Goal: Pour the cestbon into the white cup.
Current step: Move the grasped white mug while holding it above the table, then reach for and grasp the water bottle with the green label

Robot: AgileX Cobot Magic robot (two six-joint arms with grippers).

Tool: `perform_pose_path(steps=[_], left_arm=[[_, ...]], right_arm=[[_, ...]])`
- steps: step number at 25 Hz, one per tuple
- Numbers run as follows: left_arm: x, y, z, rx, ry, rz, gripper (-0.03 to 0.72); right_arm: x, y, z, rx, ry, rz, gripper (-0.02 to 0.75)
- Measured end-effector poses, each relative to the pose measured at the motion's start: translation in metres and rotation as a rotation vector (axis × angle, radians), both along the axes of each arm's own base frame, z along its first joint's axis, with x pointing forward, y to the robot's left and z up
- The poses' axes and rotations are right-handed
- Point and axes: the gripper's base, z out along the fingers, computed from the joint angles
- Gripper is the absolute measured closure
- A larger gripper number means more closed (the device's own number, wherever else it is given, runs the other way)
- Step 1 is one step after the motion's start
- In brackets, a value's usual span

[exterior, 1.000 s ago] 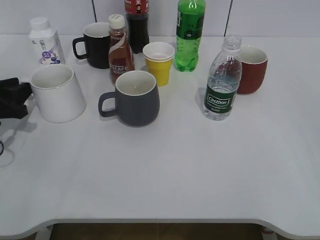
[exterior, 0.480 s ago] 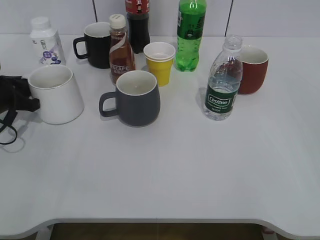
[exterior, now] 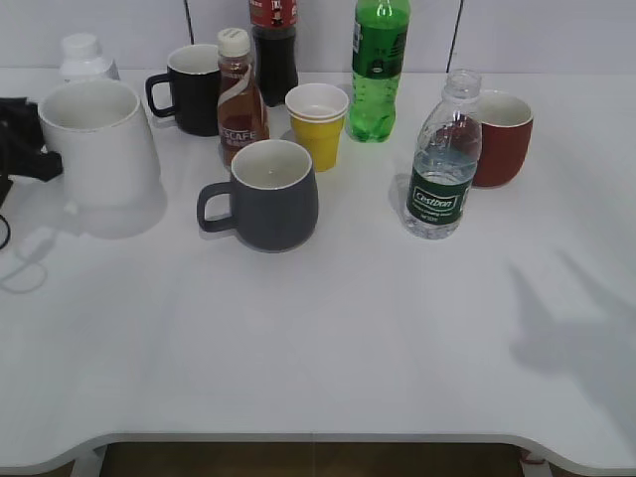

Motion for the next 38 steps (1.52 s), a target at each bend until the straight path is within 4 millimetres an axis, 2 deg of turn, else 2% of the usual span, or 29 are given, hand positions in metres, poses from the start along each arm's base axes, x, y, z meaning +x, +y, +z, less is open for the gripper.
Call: perform_pose_path(steps=[2, 4, 6, 8, 9, 11, 15, 17, 21, 25, 31, 32, 34, 35, 38], left_arm=[[-0.004, -0.002, 0.01, 0.001, -0.008, -0.027, 0.656], [-0.009, -0.004, 0.016, 0.012, -0.003, -0.038, 0.656], [-0.017, -0.004, 0.019, 0.028, 0.009, -0.039, 0.656], [-0.024, -0.004, 0.019, 0.04, 0.026, -0.033, 0.657], [-0.027, -0.004, 0.019, 0.044, 0.033, -0.03, 0.657], [-0.031, -0.006, 0.018, 0.047, 0.041, -0.031, 0.657], [-0.035, -0.018, 0.02, 0.067, 0.055, -0.064, 0.657], [-0.036, -0.028, 0.018, 0.079, 0.073, -0.092, 0.657], [-0.039, -0.042, 0.014, 0.109, 0.113, -0.128, 0.657], [-0.042, -0.053, 0.013, 0.114, 0.119, -0.164, 0.657], [-0.045, -0.068, 0.013, 0.115, 0.116, -0.214, 0.657], [-0.046, -0.07, 0.013, 0.116, 0.116, -0.223, 0.657], [-0.048, -0.076, 0.013, 0.115, 0.118, -0.239, 0.657], [-0.049, -0.08, 0.012, 0.114, 0.122, -0.245, 0.657], [-0.052, -0.091, 0.01, 0.113, 0.15, -0.254, 0.657]], right_arm=[[0.03, 0.011, 0.001, 0.016, -0.019, 0.026, 0.269], [0.064, 0.022, -0.012, 0.052, 0.045, 0.042, 0.269], [0.093, 0.031, -0.033, 0.106, 0.119, 0.054, 0.266], [0.11, 0.038, -0.06, 0.164, 0.176, 0.066, 0.257], [0.115, 0.04, -0.072, 0.196, 0.192, 0.074, 0.252], [0.122, 0.044, -0.107, 0.214, 0.295, 0.083, 0.232], [0.129, 0.051, -0.164, 0.198, 0.464, 0.114, 0.125], [0.136, 0.055, -0.182, 0.21, 0.484, 0.134, 0.09], [0.155, 0.067, -0.205, 0.234, 0.473, 0.2, 0.076], [0.179, 0.076, -0.222, 0.236, 0.494, 0.226, 0.076], [0.219, 0.089, -0.224, 0.206, 0.473, 0.249, 0.09], [0.225, 0.091, -0.224, 0.194, 0.479, 0.247, 0.118], [0.23, 0.095, -0.221, 0.156, 0.479, 0.278, 0.266], [0.231, 0.098, -0.219, 0.119, 0.475, 0.318, 0.307], [0.224, 0.109, -0.211, 0.005, 0.471, 0.424, 0.309]])
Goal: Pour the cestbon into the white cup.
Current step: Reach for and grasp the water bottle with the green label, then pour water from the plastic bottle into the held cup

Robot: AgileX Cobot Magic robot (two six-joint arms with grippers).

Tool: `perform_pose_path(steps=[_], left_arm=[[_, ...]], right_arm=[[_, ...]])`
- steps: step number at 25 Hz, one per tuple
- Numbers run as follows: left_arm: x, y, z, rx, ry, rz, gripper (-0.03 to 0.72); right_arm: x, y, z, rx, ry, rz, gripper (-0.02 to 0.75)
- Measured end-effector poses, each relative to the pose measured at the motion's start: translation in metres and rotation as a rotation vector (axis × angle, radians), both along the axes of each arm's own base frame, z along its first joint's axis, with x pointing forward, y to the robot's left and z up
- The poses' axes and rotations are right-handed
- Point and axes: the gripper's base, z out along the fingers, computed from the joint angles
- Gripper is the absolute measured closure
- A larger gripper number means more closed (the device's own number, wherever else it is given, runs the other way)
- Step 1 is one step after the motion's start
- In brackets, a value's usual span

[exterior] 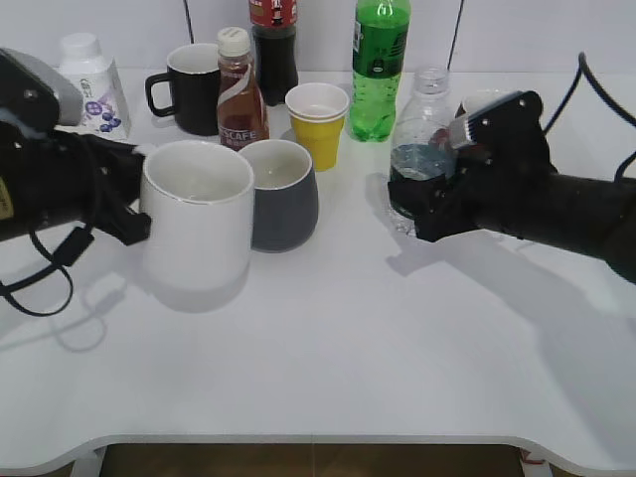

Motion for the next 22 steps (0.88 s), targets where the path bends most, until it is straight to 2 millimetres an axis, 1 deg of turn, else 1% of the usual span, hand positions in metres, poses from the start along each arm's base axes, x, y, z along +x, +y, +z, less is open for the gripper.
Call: perform_pose_path(steps=[2, 6, 8, 10, 15, 18, 22], left_arm=[[-0.003, -0.008, -0.001, 0.005, 0.011, -0.022, 0.657], [-0.012, -0.026, -0.001, -0.003, 0.018, -0.074, 0.657], [-0.014, -0.032, -0.001, -0.013, 0.022, -0.086, 0.657], [-0.017, -0.037, 0.0, -0.024, 0.026, -0.092, 0.657], [-0.018, -0.041, 0.0, -0.042, 0.033, -0.086, 0.657], [-0.017, -0.041, 0.0, -0.053, 0.038, -0.07, 0.657], [-0.017, -0.04, 0.001, -0.056, 0.04, -0.065, 0.657]], right_arm=[[-0.002, 0.009, 0.013, -0.089, -0.036, 0.046, 0.309], [-0.004, 0.031, 0.053, -0.317, -0.172, 0.122, 0.309], [-0.004, 0.042, 0.072, -0.393, -0.246, 0.154, 0.309], [-0.003, 0.05, 0.085, -0.466, -0.318, 0.187, 0.309], [-0.002, 0.06, 0.095, -0.667, -0.454, 0.276, 0.309], [-0.001, 0.064, 0.1, -0.736, -0.526, 0.316, 0.309], [-0.002, 0.066, 0.101, -0.836, -0.618, 0.373, 0.309]])
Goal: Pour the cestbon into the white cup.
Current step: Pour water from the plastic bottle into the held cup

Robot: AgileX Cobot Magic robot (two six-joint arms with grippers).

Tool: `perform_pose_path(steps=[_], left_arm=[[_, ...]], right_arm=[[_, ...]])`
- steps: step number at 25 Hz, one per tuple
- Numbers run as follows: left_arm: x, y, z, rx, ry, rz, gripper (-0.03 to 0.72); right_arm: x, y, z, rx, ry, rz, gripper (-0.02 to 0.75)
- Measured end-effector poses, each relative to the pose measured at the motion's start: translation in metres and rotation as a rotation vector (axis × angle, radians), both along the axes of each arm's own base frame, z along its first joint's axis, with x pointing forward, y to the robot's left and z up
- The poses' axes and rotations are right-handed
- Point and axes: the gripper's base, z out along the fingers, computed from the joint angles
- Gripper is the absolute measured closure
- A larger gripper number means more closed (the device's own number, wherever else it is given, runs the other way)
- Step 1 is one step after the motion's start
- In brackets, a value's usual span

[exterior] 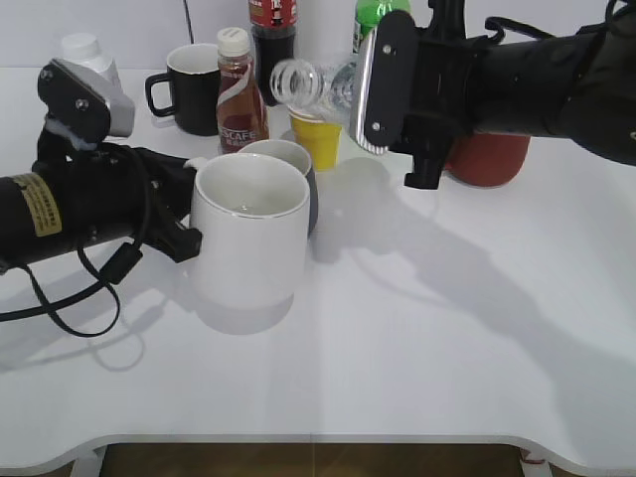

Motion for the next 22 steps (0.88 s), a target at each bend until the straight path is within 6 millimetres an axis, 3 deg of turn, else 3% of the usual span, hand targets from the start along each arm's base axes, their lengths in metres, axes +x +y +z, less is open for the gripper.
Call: perform_pose_path(steps=[8, 15, 22], left_arm=[[0.002, -0.001, -0.001, -0.005, 0.047, 0.026, 0.657], [0.007, -0.023, 0.011, 0.062, 0.055, 0.002, 0.657], [0.007, -0.024, 0.011, 0.071, 0.06, 0.002, 0.657]], right_arm=[[0.0, 0.0, 0.0, -0.113, -0.098, 0.068, 0.309], [0.0, 0.001, 0.001, -0.179, -0.157, 0.11, 0.309], [0.0, 0.001, 0.001, -0.273, -0.233, 0.162, 0.309]])
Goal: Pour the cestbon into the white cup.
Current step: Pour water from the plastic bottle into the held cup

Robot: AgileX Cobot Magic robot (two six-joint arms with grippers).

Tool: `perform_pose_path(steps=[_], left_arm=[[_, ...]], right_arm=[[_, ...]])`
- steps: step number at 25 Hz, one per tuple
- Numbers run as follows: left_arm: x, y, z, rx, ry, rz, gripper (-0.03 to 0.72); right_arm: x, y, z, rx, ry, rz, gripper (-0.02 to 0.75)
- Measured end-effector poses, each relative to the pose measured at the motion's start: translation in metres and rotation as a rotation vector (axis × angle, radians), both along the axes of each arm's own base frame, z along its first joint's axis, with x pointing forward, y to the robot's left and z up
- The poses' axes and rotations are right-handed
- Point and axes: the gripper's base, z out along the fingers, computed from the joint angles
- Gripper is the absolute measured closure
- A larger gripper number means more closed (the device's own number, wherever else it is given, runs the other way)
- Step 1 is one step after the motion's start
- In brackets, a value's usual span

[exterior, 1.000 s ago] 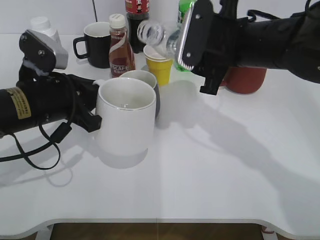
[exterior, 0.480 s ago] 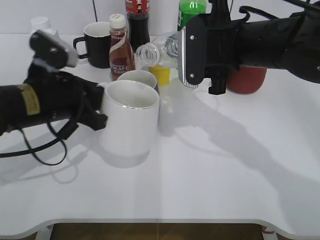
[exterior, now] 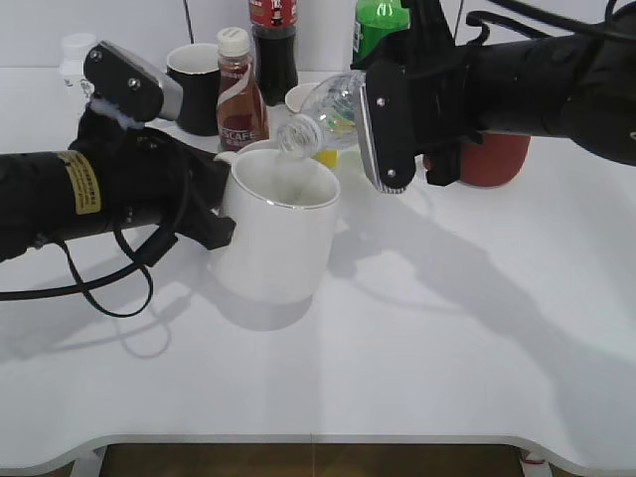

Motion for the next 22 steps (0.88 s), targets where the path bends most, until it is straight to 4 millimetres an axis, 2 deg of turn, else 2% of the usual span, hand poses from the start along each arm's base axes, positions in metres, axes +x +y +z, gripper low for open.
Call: perform_pose_path(steps=[22], left_arm=[[0.0, 0.0, 0.0, 0.004, -0.003, -0.007, 0.657]], right_arm=[[0.008, -0.001, 0.016, -0.109, -0.314, 0.023, 0.309]])
